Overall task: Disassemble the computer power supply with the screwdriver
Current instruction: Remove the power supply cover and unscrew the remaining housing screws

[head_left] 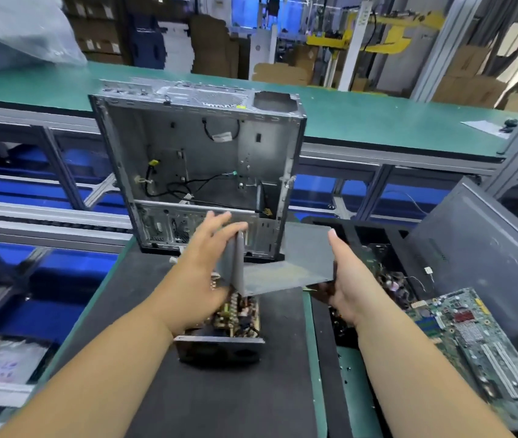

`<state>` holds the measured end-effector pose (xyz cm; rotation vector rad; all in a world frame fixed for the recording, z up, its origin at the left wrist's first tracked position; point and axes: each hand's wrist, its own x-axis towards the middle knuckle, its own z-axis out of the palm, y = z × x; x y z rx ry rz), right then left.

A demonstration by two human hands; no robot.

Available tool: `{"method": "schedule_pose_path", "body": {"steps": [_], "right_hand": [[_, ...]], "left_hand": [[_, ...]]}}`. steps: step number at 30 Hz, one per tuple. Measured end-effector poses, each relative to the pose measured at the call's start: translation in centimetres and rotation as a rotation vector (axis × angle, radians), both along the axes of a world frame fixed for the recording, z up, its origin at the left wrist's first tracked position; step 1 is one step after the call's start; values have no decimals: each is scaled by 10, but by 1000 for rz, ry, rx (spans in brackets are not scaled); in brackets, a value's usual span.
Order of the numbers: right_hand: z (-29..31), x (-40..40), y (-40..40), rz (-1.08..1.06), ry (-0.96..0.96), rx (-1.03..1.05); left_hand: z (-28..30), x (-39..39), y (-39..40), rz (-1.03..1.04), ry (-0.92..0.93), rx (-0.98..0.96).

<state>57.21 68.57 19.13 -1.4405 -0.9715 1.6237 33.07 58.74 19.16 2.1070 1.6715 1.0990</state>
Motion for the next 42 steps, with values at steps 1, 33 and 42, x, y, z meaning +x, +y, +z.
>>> {"method": "schedule_pose_path", "body": {"steps": [1, 33, 42], "right_hand": [[1, -13, -1, 23, -8, 1], [-66, -289, -27, 359, -206, -265], [-46, -292, -22, 544, -526, -114]], "left_hand": [[1, -14, -4, 90, 62, 18], [-98, -247, -50, 132, -800, -583], [-100, -246, -33, 113, -804, -626]]}}
